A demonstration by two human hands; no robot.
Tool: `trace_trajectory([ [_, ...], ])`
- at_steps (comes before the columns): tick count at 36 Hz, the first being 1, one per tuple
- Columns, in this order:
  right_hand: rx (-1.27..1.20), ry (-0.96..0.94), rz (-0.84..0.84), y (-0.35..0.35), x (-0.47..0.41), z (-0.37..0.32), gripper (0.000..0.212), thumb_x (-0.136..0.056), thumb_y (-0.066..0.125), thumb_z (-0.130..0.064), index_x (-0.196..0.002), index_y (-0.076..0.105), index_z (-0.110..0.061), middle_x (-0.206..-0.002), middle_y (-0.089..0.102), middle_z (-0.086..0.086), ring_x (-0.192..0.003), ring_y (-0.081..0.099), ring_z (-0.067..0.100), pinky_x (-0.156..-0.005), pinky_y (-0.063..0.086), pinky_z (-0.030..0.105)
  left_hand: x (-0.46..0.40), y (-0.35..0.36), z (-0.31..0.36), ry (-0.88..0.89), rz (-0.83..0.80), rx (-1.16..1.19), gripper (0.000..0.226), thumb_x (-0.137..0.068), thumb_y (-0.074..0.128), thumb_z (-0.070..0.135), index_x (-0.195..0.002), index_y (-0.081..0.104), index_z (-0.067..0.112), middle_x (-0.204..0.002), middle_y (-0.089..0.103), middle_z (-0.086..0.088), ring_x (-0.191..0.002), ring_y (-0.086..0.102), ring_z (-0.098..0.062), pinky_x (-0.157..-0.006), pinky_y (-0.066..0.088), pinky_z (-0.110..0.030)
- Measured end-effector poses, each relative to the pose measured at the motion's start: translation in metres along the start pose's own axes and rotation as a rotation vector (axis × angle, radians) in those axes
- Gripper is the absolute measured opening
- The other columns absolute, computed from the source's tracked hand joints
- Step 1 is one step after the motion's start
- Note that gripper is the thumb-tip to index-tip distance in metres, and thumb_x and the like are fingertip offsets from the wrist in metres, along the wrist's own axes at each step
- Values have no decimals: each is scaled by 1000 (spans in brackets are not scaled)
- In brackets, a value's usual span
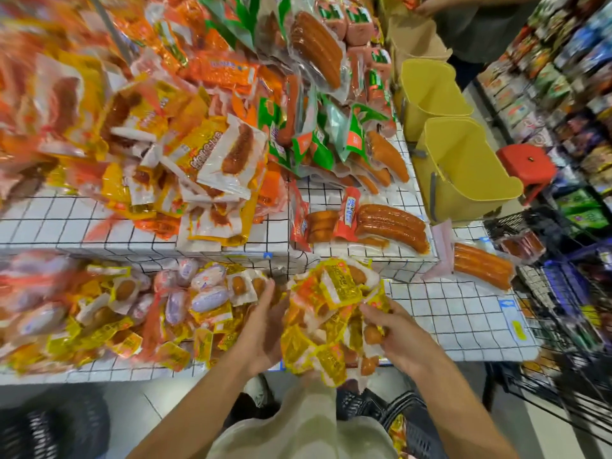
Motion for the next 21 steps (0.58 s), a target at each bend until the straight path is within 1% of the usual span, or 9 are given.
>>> trace_trajectory([
  [3,106,73,-44,21,-10,11,14,-76,84,-13,-88,77,-15,-79,72,5,-59,66,13,-53,53,25,3,1,-4,-57,-54,46,91,-83,54,79,-147,49,15,-148,49,-21,-138,46,-41,-116,32,-59],
  [6,336,28,32,31,-16,21,18,-78,87,-16,-90,73,-21,-78,73,-1,-61,66,11,-55,53,26,12,-6,-9,-35,56,11,74,-91,63,61,-146,50,13,-120,69,-20,-111,67,-35,-97,51,-47],
  [8,489,-68,61,36,-17,21,27,-78,87,-18,-98,71,-25,-86,77,-5,-71,72,7,-60,54,20,18,-18,-12,-44,152,-28,73,-83,80,43,-142,53,10,-107,73,-18,-95,72,-31,-83,56,-42],
  [9,559,-113,43,38,-16,21,32,-78,87,-20,-105,70,-27,-92,78,-9,-80,73,4,-63,54,16,20,-24,-14,-35,181,-33,77,-75,88,37,-140,56,10,-109,73,-19,-95,72,-32,-82,57,-44],
  [11,645,-142,-15,40,-14,20,37,-81,86,-28,-113,68,-31,-102,77,-15,-94,72,0,-70,54,12,24,-34,-15,-4,220,-13,82,-65,95,33,-136,60,13,-127,66,-23,-112,67,-40,-93,53,-55],
  [14,617,-162,-101,31,-15,18,35,-88,77,-42,-121,70,-32,-117,74,-10,-110,69,5,-85,55,18,32,-42,-12,13,249,17,83,-56,98,29,-131,66,11,-134,61,-24,-122,60,-43,-98,50,-59],
  [17,465,-199,124,3,-25,22,42,-87,73,-56,-123,71,-34,-129,69,-14,-125,61,4,-105,47,31,44,-48,-5,47,268,37,84,-46,101,25,-121,71,5,-129,65,-23,-116,64,-42,-93,54,-56],
  [19,400,-170,335,-20,-37,31,49,-85,75,-54,-128,66,-33,-135,64,-13,-125,58,6,-102,44,30,53,-49,1,68,279,33,78,-41,102,24,-112,76,6,-124,68,-22,-109,68,-40,-83,59,-54],
  [21,411,-57,453,-38,-49,45,63,-89,74,-48,-144,52,-26,-149,50,-6,-131,49,12,-102,40,33,62,-51,6,91,279,36,70,-43,102,24,-107,78,8,-117,72,-20,-101,72,-38,-75,60,-50],
])
Point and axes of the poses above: each hand's wrist, its own x-axis away from the middle knuckle, its own y-axis out of the palm, z = x × y, the point moved 3 cm from there along -x, towards the middle knuckle
